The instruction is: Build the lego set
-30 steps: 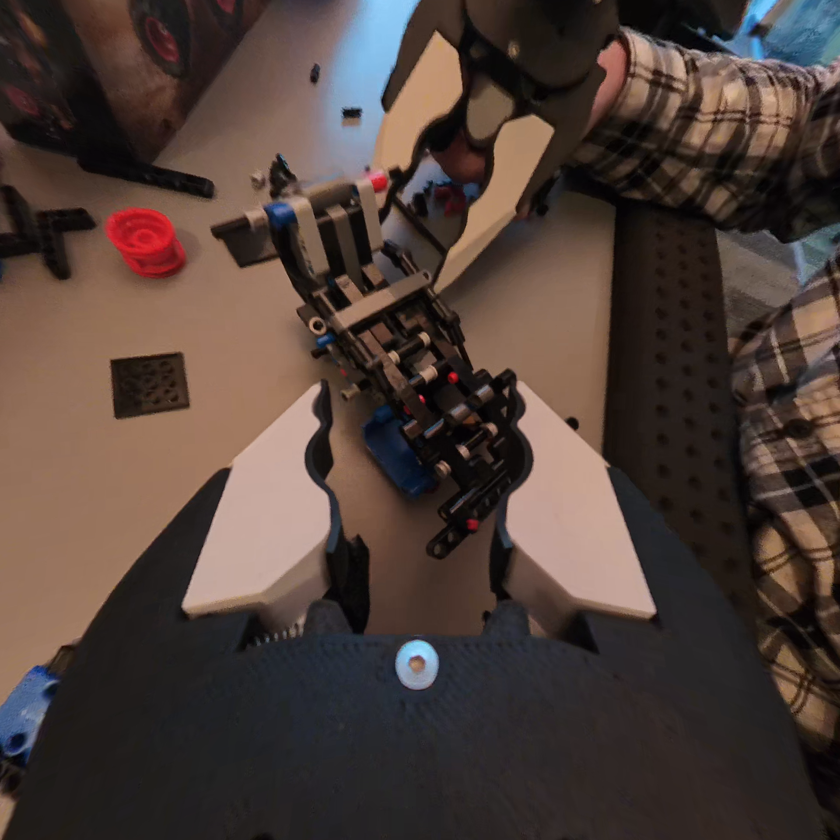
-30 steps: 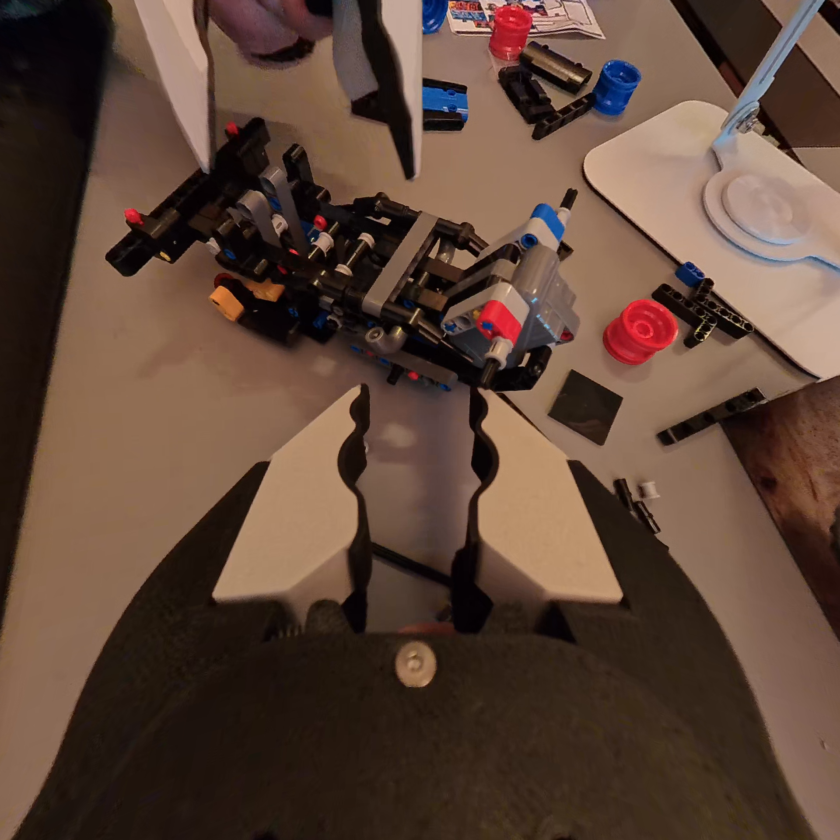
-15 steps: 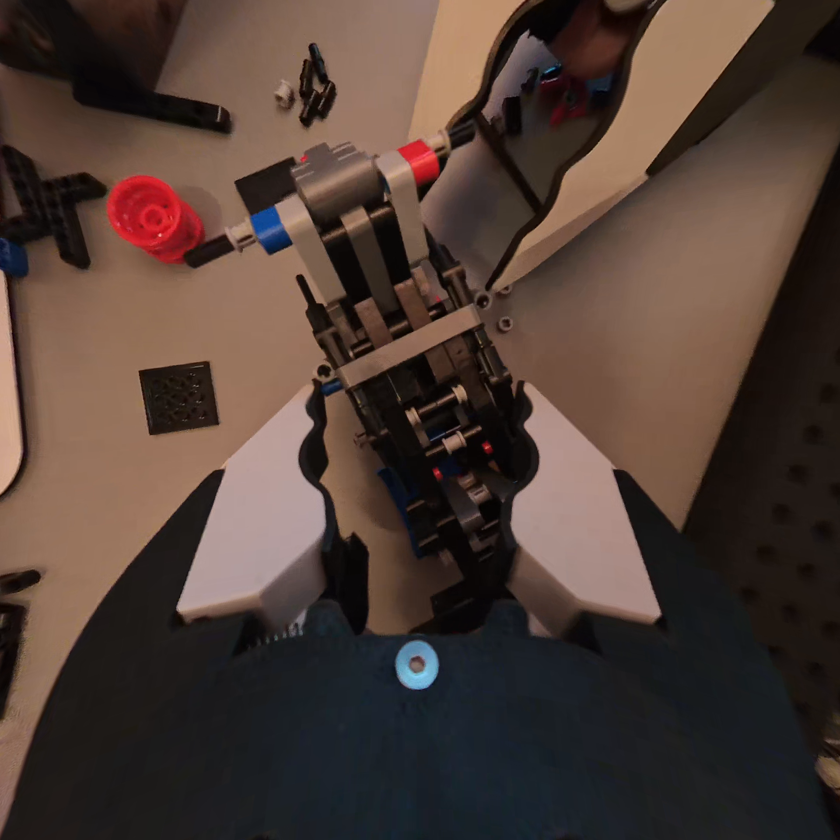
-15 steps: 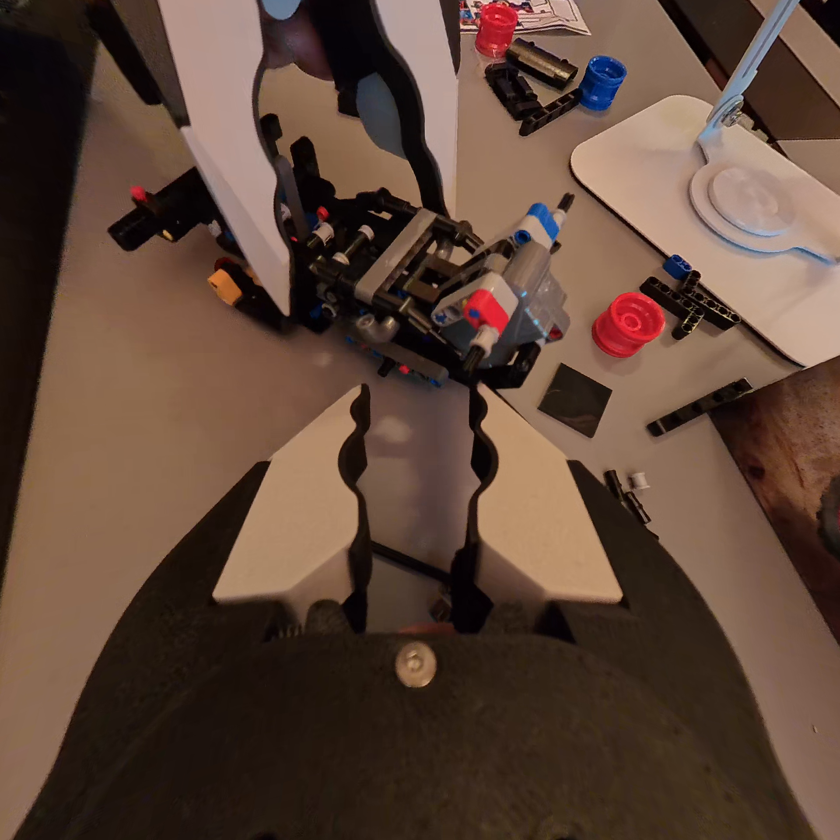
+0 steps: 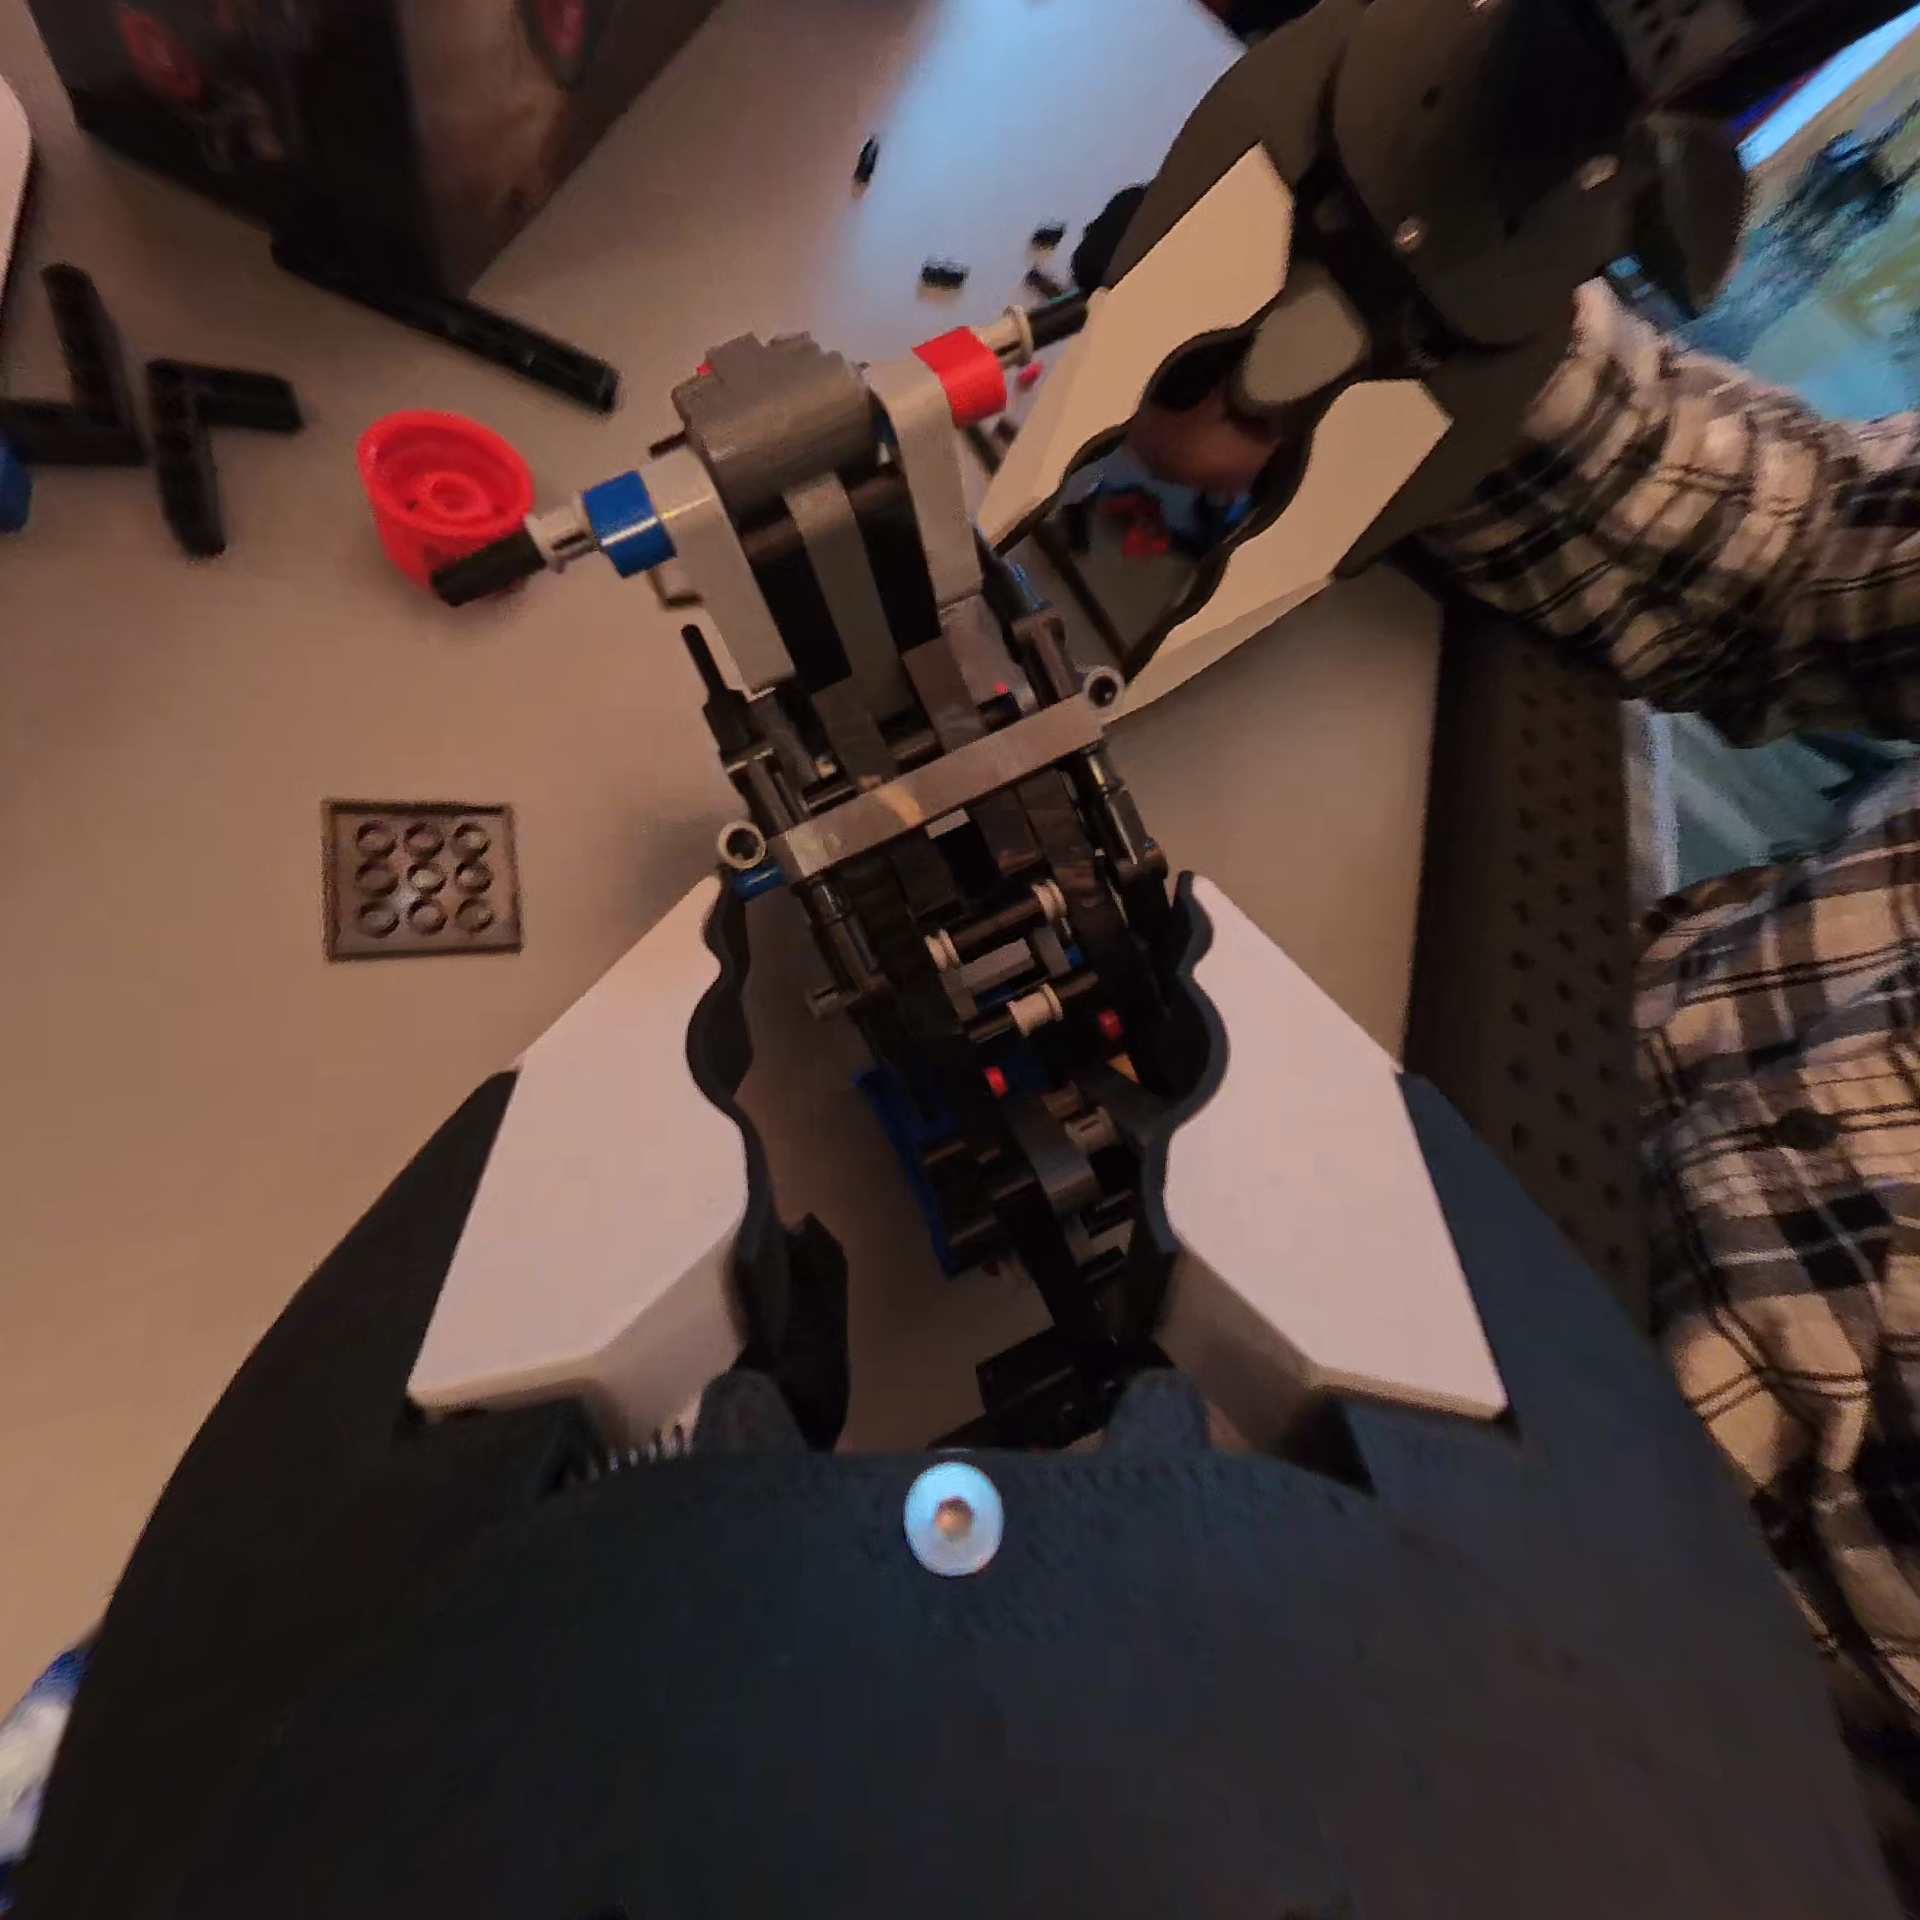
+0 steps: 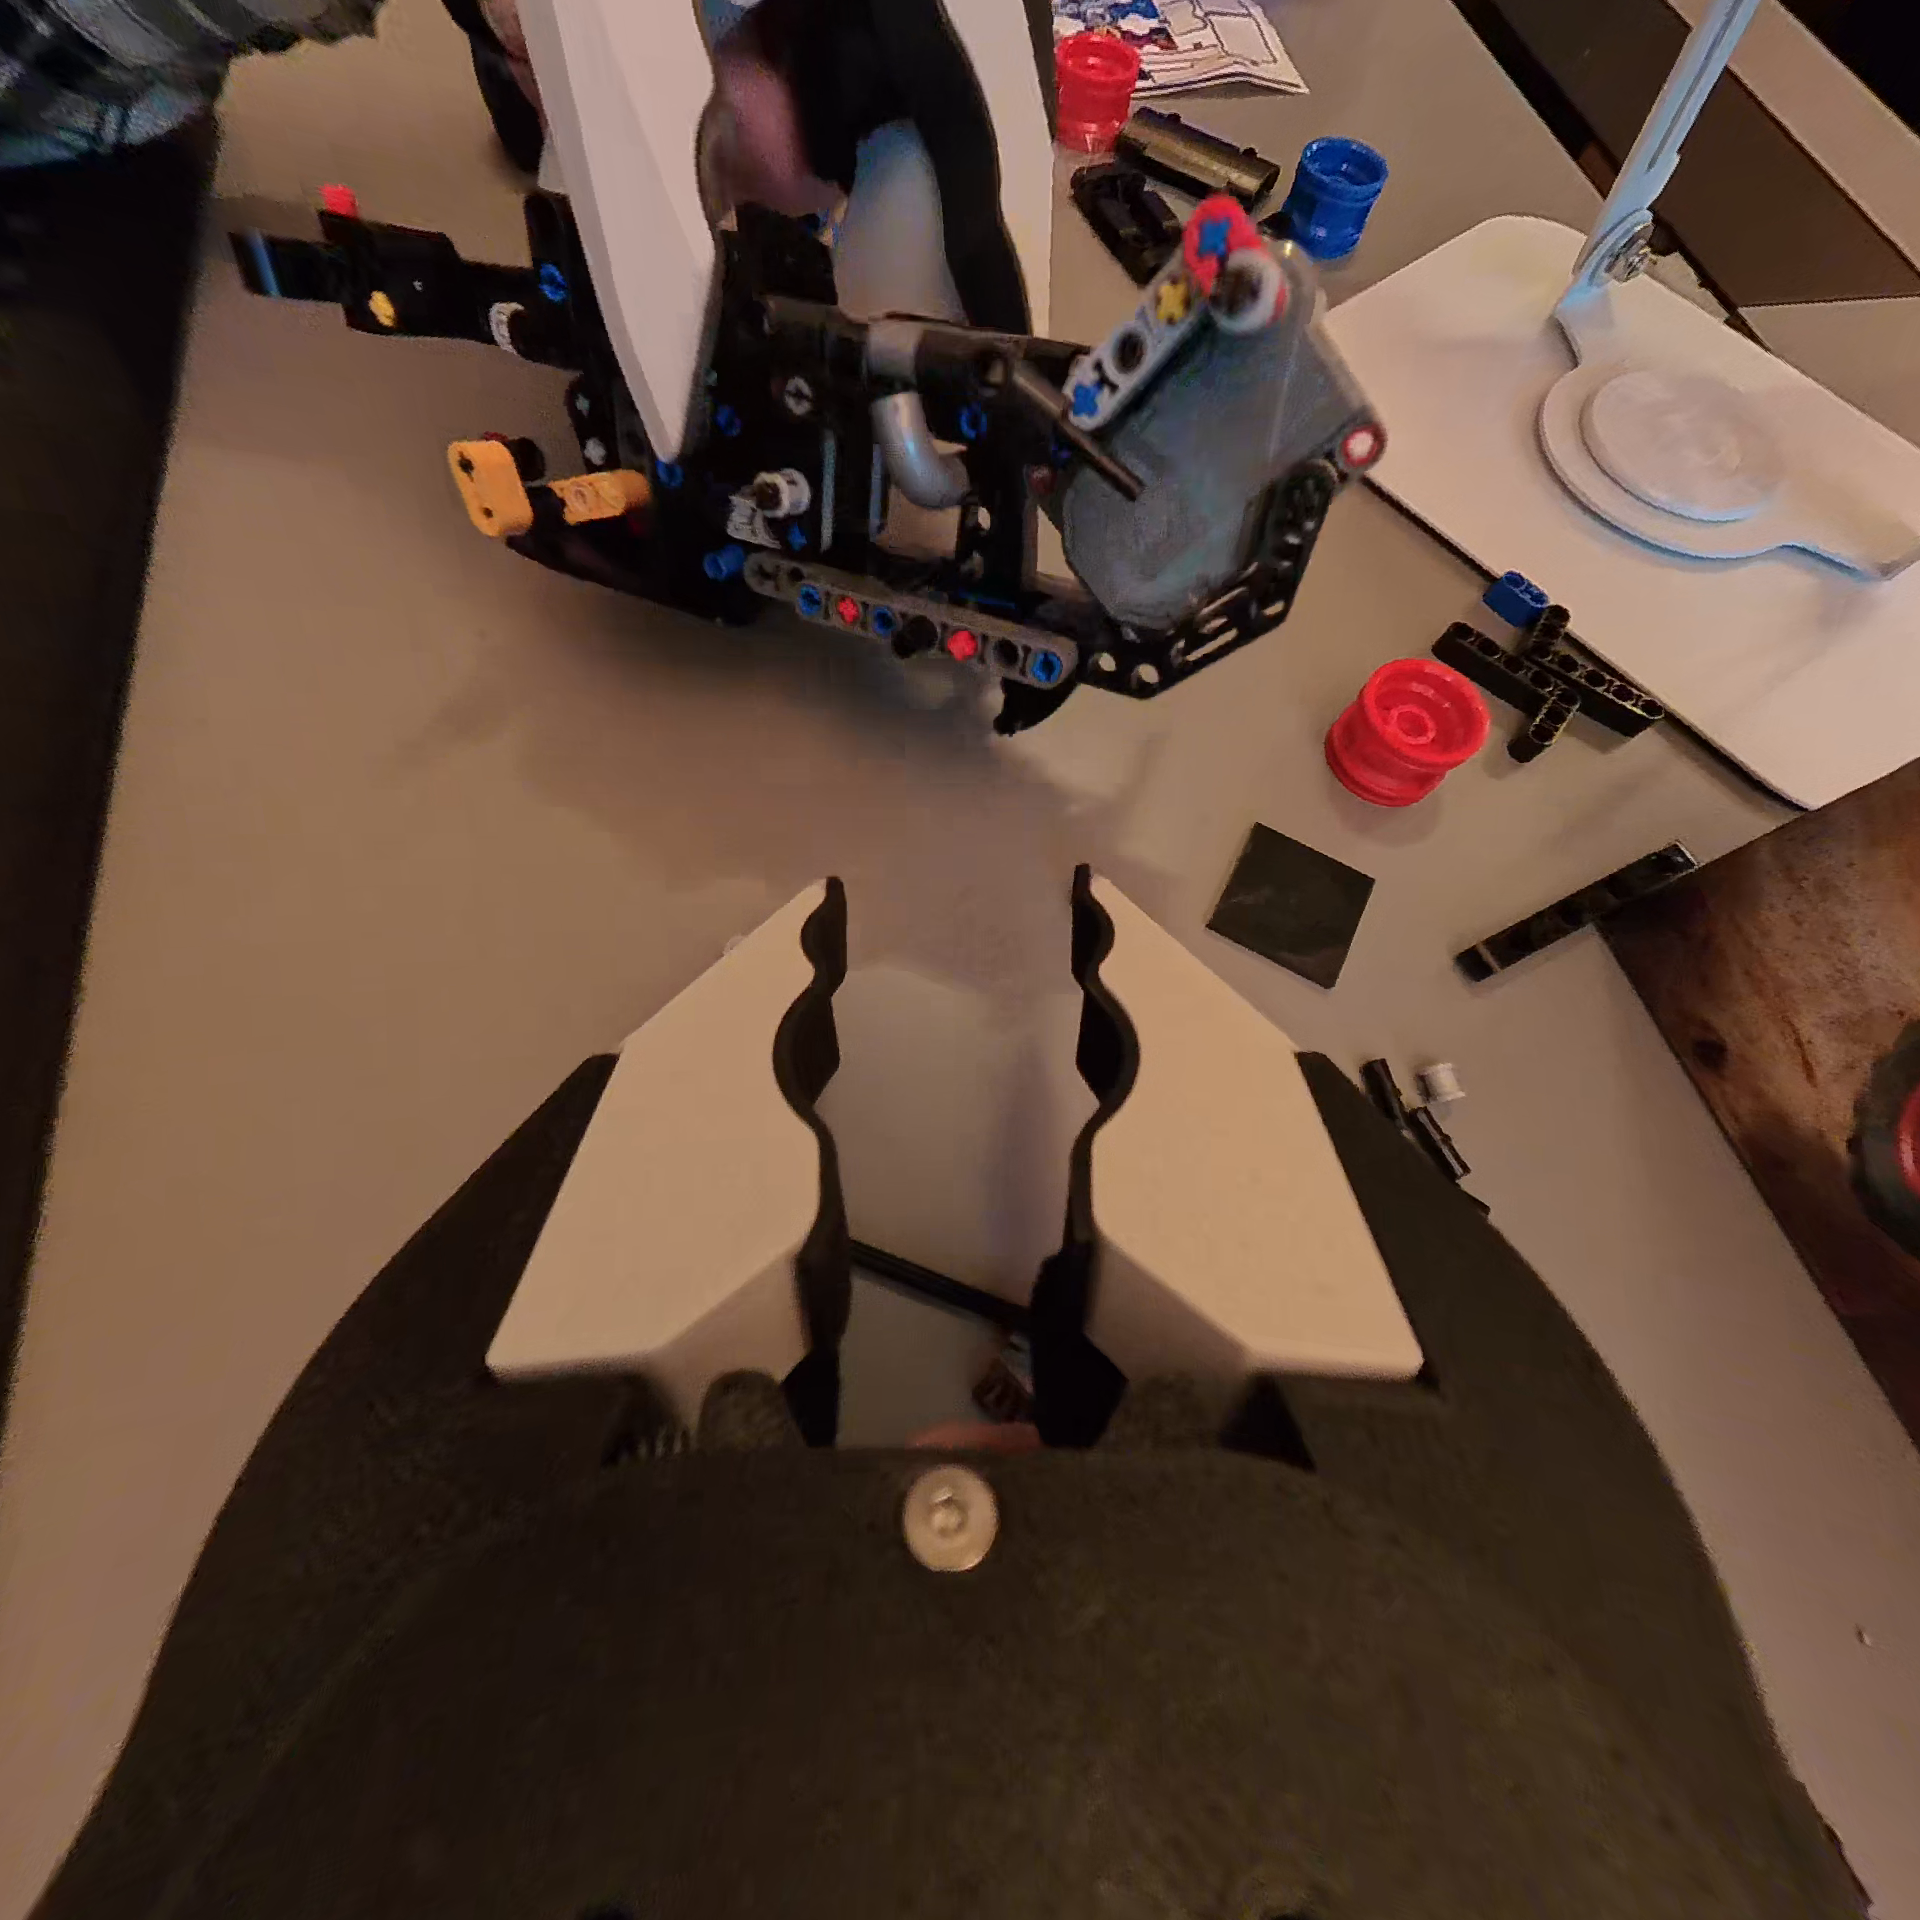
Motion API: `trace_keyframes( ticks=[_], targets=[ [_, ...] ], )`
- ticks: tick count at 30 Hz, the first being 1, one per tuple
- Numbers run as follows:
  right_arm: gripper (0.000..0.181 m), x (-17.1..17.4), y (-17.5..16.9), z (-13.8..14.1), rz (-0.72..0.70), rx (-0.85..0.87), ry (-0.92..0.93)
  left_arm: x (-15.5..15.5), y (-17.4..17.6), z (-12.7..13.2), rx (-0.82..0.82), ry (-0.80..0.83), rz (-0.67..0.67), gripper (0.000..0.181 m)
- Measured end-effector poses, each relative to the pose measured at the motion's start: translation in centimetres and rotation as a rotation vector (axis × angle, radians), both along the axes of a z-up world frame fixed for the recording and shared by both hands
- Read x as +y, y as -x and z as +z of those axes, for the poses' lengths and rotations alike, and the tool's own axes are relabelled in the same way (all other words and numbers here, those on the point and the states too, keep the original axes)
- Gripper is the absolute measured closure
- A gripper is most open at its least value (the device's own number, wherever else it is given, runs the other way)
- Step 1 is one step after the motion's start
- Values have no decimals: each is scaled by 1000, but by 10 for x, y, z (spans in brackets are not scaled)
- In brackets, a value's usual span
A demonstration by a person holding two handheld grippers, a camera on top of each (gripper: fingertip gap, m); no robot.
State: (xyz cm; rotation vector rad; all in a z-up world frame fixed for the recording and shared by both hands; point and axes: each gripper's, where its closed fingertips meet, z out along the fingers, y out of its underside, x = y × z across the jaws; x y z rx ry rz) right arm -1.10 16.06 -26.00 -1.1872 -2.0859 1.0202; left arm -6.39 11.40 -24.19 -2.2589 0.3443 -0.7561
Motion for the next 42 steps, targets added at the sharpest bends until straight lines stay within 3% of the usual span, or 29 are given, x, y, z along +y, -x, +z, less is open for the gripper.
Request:
trace_keyframes(
  ticks=[9, 29, 30, 32, 34, 42],
  targets=[
    [140, 5, 0, 9, -22, 23, 47, 3, -12, 13, -143, -67, -35, 102],
    [140, 7, 1, 6, -28, 16, 53, 5, -9, 19, -155, -104, -9, 102],
    [139, 7, 1, 6, -28, 16, 53, 5, -8, 22, -174, -115, -5, 111],
    [139, 7, 1, 6, -28, 16, 53, 4, -6, 38, -235, -176, -6, 155],
    [138, 7, 0, 4, -22, 11, 53, 3, -3, 44, -229, -184, 7, 152],
    [139, 3, 0, 1, -14, 0, 53, 3, -9, 13, -71, -100, -8, 137]
  ],
)
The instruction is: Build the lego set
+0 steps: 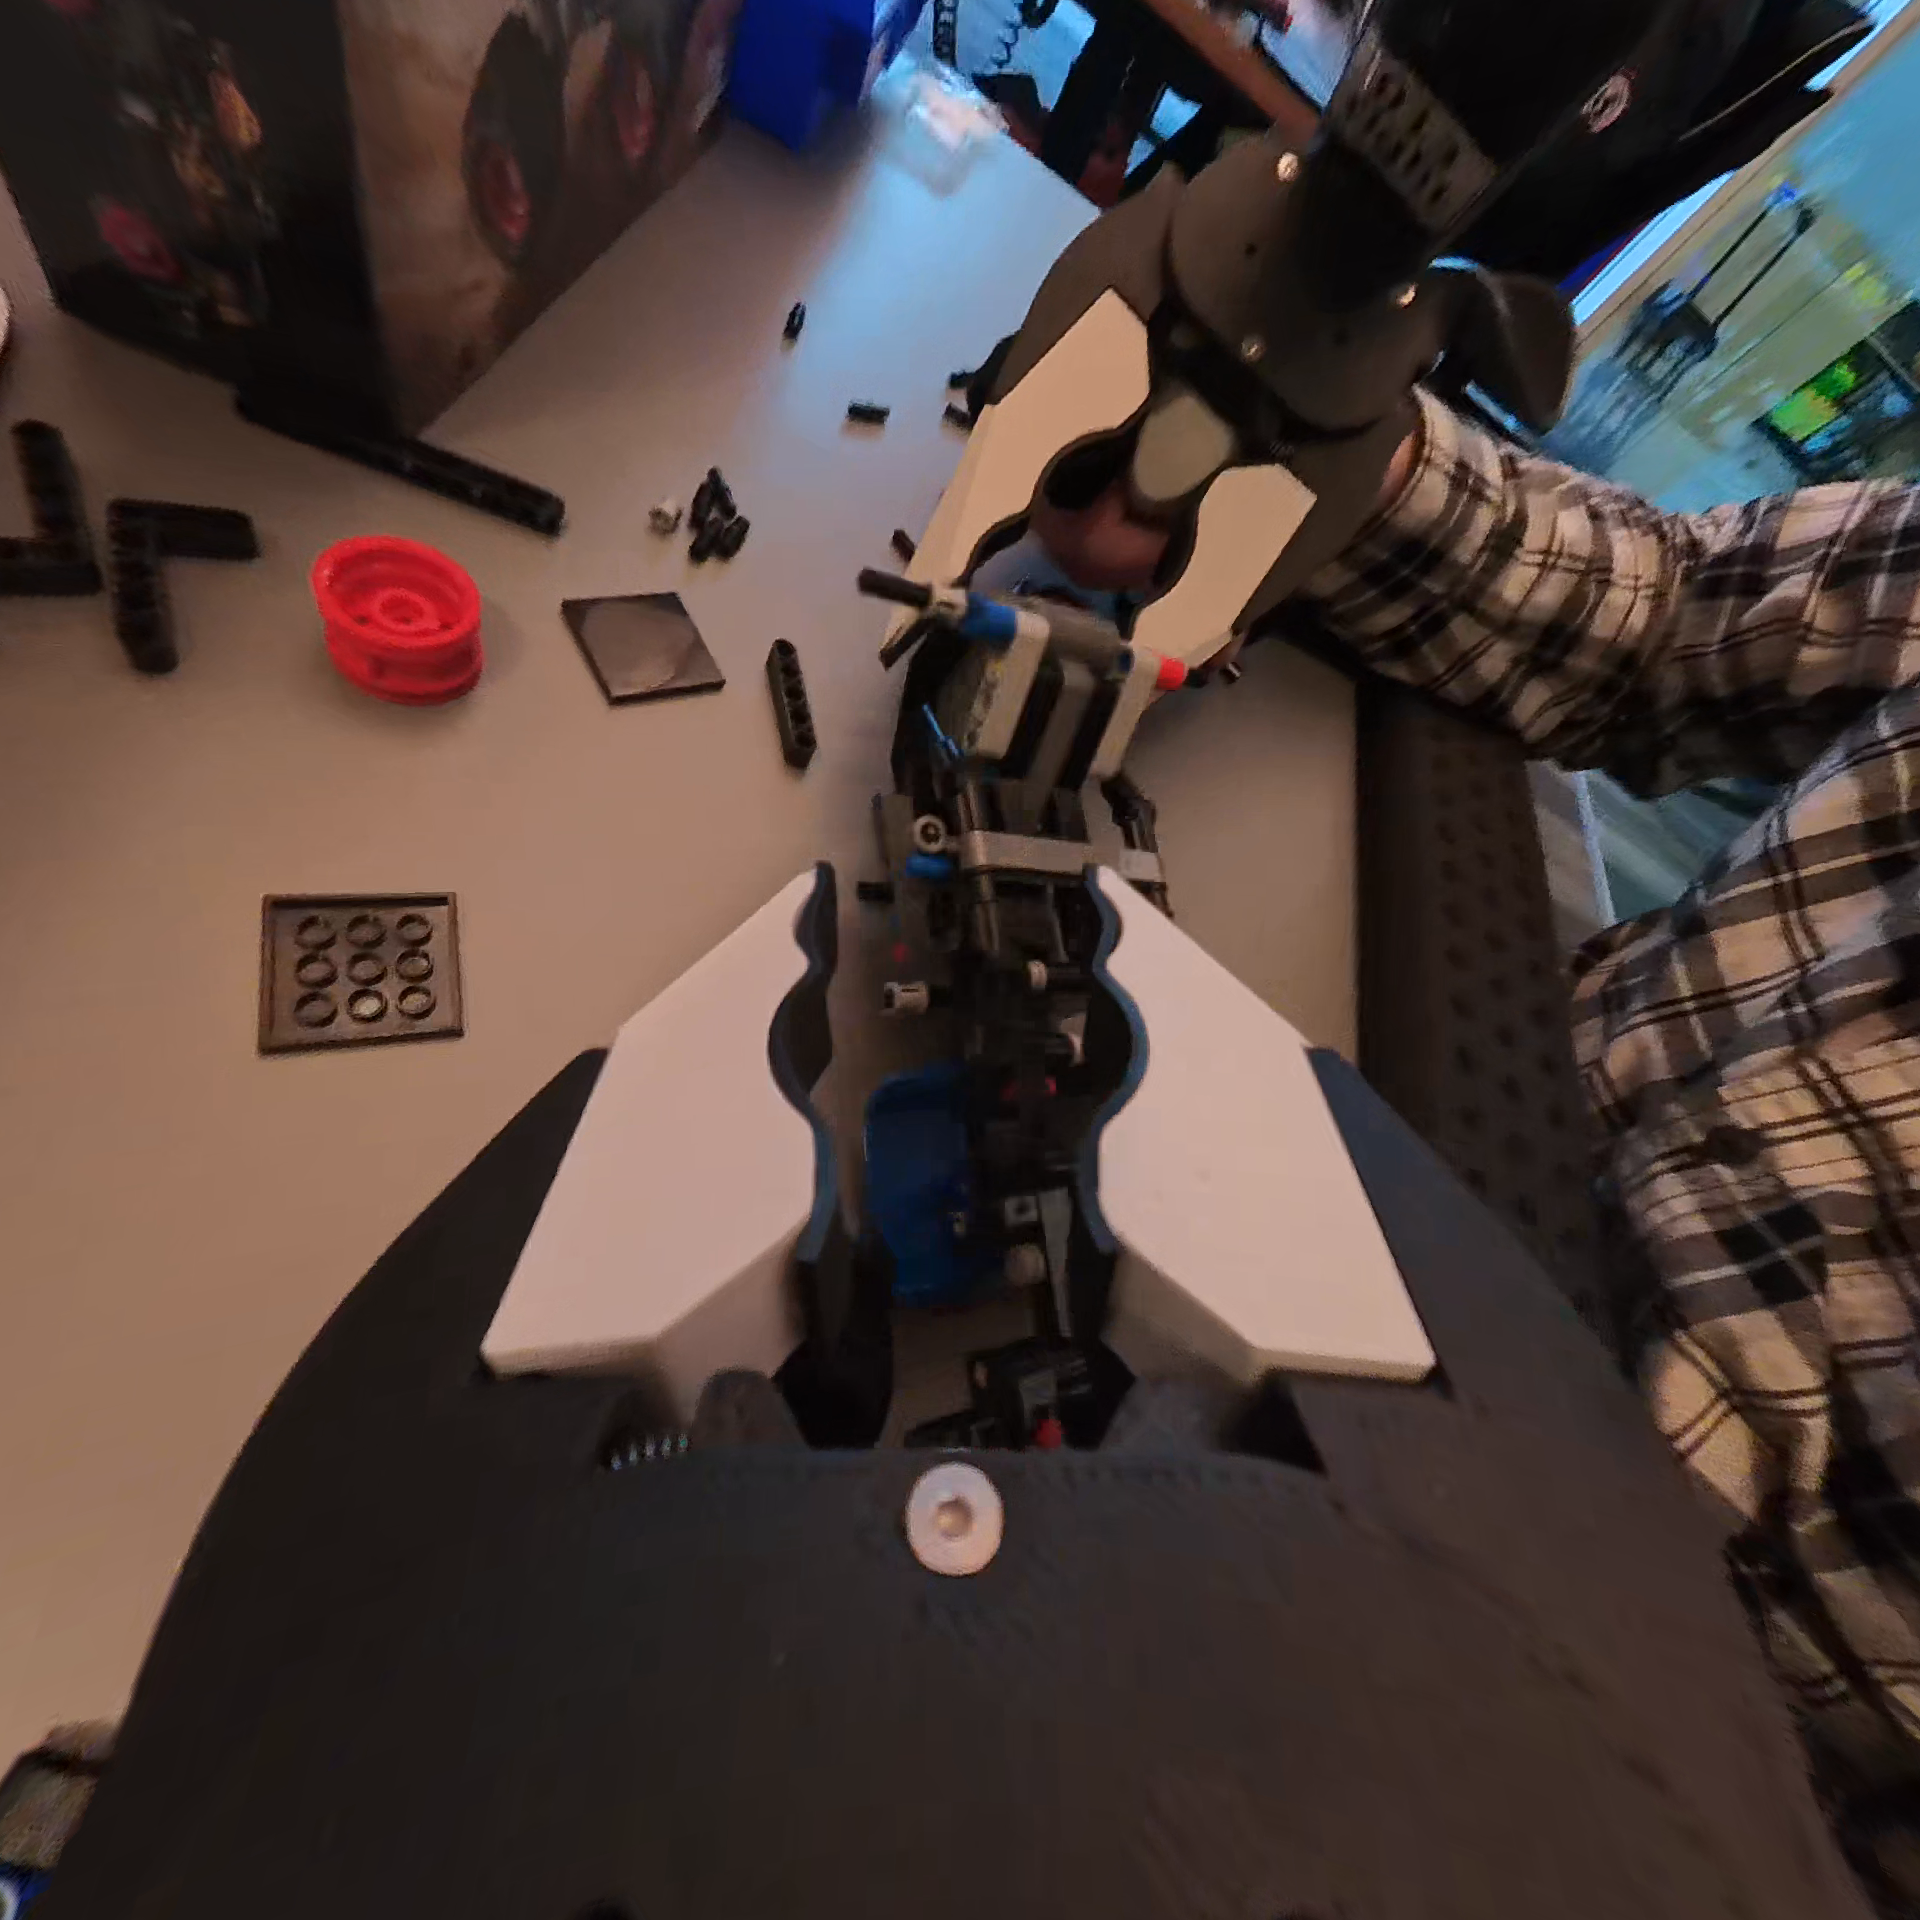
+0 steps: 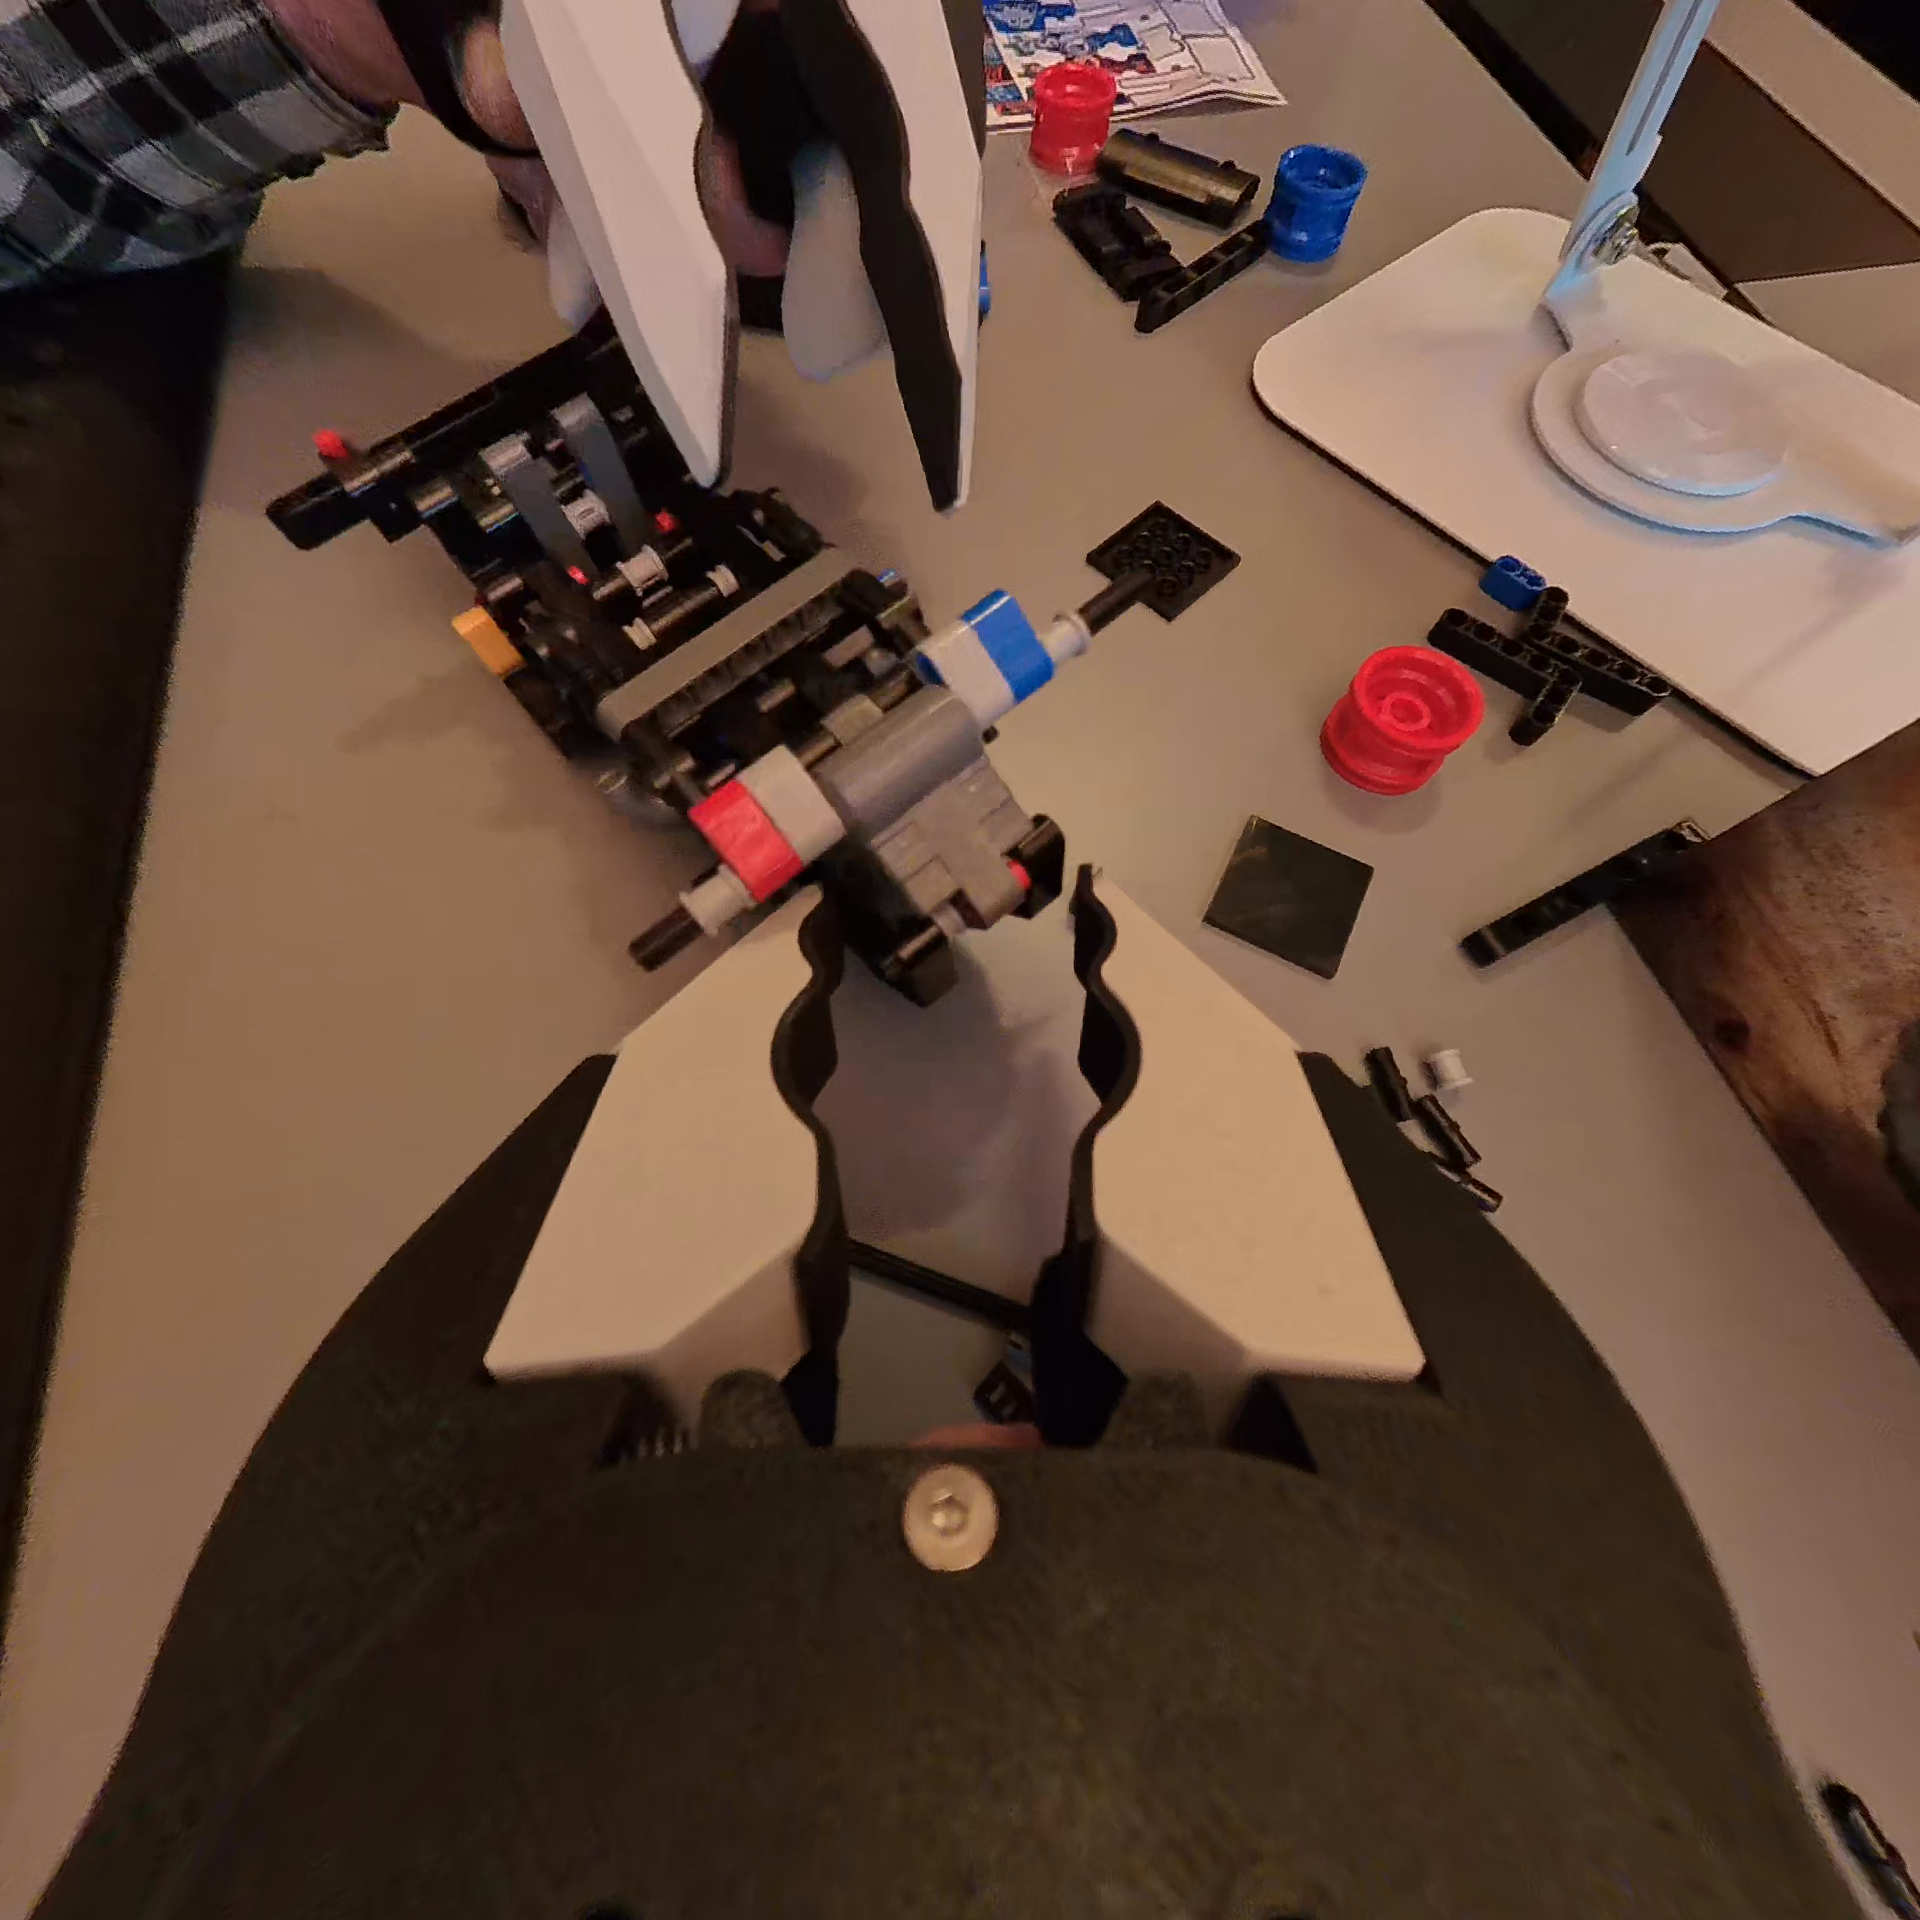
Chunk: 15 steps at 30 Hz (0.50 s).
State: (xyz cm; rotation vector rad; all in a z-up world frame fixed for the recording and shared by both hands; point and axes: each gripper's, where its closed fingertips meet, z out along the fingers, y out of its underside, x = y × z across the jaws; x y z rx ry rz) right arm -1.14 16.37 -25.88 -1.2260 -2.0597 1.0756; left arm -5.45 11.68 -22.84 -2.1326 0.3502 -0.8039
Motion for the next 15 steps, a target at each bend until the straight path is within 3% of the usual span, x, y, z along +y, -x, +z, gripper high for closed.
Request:
trace_keyframes(
  ticks=[10, 15],
  targets=[
    [140, 0, 1, -2, -4, -7, 1, -5, -7, -19, 336, 19, -53, 101],
    [139, 1, -1, -5, 1, -25, -3, -8, -17, -25, 437, 39, -95, 100]
  ],
)
